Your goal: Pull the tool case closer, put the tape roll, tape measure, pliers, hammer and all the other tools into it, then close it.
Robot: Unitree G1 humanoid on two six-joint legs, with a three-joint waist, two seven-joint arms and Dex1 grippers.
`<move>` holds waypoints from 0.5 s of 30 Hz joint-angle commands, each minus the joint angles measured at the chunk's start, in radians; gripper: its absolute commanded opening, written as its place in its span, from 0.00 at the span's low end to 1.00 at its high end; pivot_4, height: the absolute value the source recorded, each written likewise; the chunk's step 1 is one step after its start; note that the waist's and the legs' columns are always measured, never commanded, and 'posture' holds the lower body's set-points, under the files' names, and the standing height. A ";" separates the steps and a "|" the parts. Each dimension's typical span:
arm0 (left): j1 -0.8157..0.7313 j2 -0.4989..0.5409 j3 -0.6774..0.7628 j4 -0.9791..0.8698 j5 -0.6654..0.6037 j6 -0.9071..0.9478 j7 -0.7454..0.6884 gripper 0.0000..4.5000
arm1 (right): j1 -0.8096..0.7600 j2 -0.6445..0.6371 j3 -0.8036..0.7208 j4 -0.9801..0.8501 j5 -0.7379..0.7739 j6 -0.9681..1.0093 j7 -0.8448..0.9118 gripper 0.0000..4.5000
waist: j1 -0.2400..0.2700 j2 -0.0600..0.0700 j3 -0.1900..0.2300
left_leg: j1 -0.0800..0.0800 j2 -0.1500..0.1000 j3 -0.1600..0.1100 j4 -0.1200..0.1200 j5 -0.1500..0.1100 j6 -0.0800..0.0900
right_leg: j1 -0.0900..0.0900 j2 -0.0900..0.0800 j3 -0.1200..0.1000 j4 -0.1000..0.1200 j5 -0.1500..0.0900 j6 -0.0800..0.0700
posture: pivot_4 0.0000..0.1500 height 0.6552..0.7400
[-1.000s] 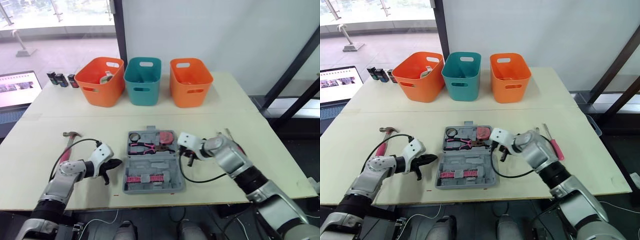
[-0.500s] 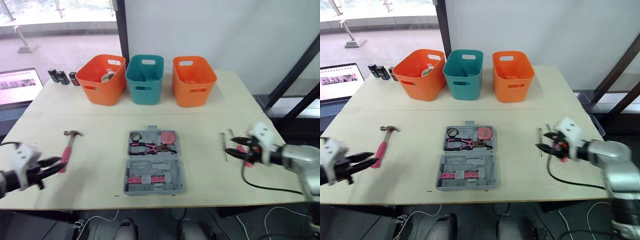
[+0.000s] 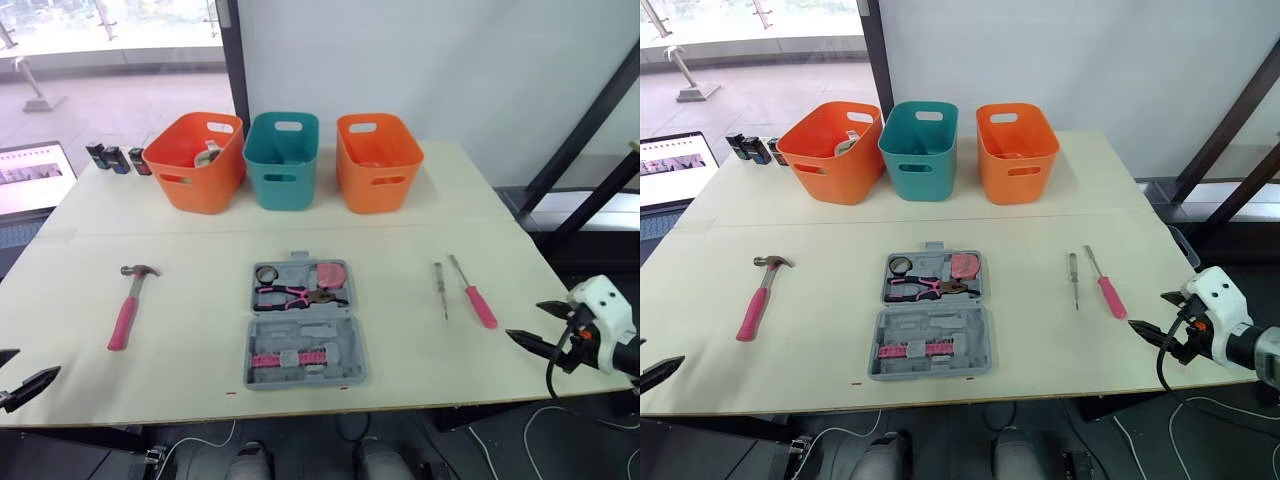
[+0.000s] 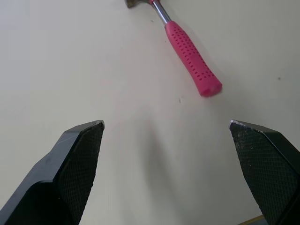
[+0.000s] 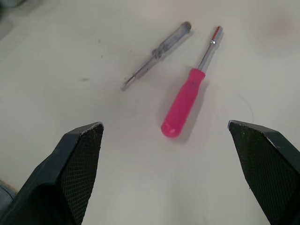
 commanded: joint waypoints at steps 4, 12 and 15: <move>-0.004 0.002 0.005 -0.009 -0.002 -0.022 0.012 0.99 | 0.024 -0.019 -0.046 -0.054 0.020 0.004 -0.035 1.00 | 0.009 0.000 0.000 | 0.000 0.000 0.000 -0.002 0.002 0.003 | 0.000 0.000 0.000 0.000 0.000 0.000 | 1.00 1.00; -0.035 -0.054 -0.088 -0.193 -0.045 0.036 -0.025 0.99 | -0.043 0.028 0.008 -0.286 0.116 0.279 -0.185 1.00 | 0.009 0.000 0.000 | 0.000 0.000 0.000 0.000 0.002 0.003 | 0.001 0.000 0.000 0.000 0.000 0.000 | 1.00 1.00; -0.027 -0.107 -0.136 -0.362 -0.079 0.092 -0.023 0.99 | -0.107 0.070 0.108 -0.359 0.086 0.424 -0.321 1.00 | 0.008 -0.002 -0.001 | 0.000 0.000 0.000 0.000 0.002 0.003 | 0.002 0.001 0.000 0.000 0.001 -0.002 | 1.00 1.00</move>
